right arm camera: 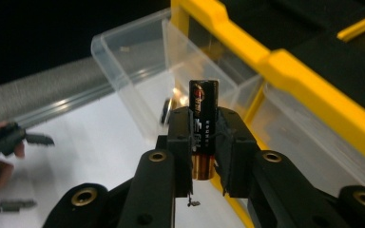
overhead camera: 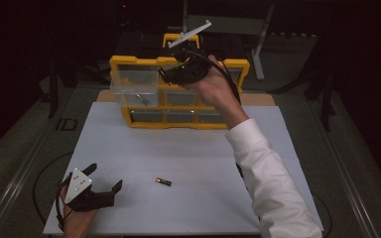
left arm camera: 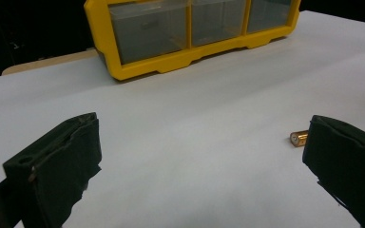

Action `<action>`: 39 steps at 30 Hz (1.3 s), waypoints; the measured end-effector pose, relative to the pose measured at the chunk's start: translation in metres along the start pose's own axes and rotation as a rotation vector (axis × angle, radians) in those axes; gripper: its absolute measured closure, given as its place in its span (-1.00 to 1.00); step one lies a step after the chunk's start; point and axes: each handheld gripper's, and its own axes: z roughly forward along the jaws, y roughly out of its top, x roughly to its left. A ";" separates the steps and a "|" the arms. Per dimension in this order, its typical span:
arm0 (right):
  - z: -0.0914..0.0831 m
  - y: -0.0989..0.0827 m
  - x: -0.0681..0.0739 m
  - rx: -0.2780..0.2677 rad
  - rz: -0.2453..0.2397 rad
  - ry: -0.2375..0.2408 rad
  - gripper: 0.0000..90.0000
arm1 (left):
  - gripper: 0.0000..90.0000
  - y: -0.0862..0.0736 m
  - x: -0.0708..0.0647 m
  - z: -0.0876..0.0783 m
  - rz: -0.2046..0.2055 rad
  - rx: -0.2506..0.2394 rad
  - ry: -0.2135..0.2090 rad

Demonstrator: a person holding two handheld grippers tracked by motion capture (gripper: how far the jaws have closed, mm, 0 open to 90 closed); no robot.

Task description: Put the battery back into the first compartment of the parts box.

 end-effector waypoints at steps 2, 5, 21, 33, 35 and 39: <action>0.003 0.004 0.000 -0.015 0.007 -0.005 0.71 | -1.00 0.000 0.000 0.000 -0.003 -0.002 0.001; 0.009 0.010 0.001 -0.047 0.026 -0.008 0.71 | -1.00 0.000 0.000 0.000 -0.003 -0.002 0.003; 0.036 0.017 0.007 -0.066 0.046 0.017 0.68 | -1.00 0.000 0.001 0.000 -0.003 -0.002 0.000; 0.029 0.009 0.004 -0.055 0.089 -0.024 -0.70 | -1.00 0.000 0.000 0.000 -0.003 -0.001 -0.003; 0.027 0.006 0.004 -0.043 0.078 -0.032 -0.74 | -1.00 0.000 0.000 0.000 -0.002 -0.001 -0.005; 0.025 -0.003 0.006 -0.016 0.066 -0.024 -0.77 | -1.00 0.000 0.000 0.001 -0.001 0.002 -0.003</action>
